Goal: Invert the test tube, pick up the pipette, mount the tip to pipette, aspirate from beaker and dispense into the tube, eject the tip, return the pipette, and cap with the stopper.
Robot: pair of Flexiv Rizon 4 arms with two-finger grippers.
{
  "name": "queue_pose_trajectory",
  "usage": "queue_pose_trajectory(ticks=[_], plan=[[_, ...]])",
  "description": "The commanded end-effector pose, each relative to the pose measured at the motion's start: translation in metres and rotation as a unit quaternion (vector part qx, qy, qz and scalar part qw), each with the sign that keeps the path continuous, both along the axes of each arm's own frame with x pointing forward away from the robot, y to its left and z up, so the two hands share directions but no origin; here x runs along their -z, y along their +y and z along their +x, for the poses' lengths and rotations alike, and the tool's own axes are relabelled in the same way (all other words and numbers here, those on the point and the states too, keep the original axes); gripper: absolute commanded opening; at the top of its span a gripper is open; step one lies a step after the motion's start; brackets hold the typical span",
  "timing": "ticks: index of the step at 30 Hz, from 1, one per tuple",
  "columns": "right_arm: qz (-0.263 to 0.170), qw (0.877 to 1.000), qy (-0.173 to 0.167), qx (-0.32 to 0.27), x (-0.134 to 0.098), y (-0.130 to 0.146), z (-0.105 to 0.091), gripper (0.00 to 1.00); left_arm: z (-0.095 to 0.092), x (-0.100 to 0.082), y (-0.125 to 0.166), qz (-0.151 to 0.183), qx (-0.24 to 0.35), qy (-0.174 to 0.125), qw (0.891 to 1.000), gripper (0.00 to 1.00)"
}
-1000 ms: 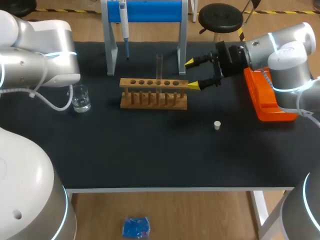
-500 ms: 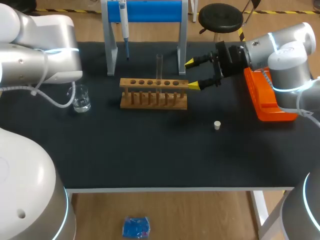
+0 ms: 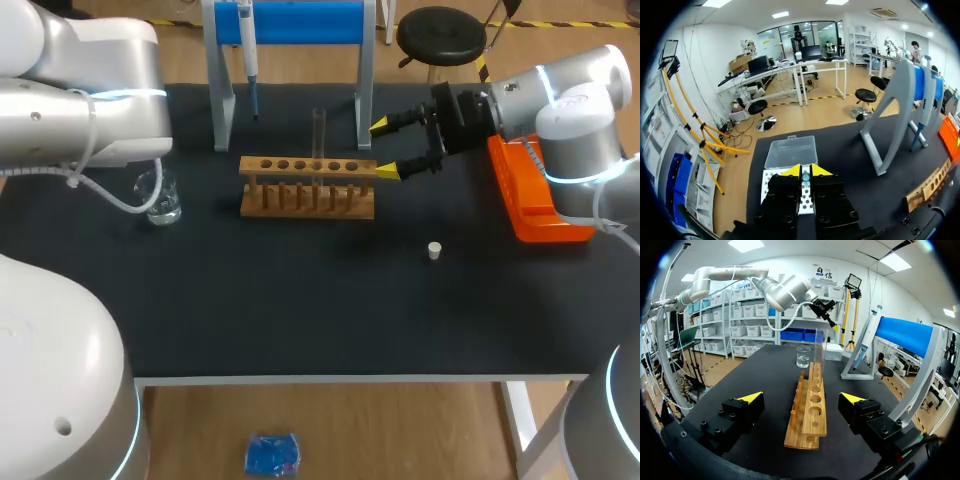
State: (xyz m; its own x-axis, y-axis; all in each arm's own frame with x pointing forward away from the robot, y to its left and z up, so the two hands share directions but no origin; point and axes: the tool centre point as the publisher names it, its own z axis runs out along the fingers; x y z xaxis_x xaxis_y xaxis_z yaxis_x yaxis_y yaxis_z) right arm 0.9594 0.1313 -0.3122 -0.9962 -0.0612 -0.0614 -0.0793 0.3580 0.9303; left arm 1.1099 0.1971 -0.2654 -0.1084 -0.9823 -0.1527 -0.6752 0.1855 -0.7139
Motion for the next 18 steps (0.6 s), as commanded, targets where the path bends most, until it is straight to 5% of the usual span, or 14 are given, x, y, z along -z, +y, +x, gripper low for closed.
queue_pose_trajectory(ticks=[1, 18], plan=[[-0.001, 1.0, 0.001, -0.002, -0.001, -0.001, 0.001, 1.0, -0.027, -0.032, -0.011, -0.007, 0.038, 0.008, 0.999, 0.0], [-0.001, 1.0, 0.001, -0.002, -0.001, -0.001, 0.001, 1.0, -0.123, -0.105, -0.131, -0.015, 0.252, 0.011, 0.967, 0.0]])
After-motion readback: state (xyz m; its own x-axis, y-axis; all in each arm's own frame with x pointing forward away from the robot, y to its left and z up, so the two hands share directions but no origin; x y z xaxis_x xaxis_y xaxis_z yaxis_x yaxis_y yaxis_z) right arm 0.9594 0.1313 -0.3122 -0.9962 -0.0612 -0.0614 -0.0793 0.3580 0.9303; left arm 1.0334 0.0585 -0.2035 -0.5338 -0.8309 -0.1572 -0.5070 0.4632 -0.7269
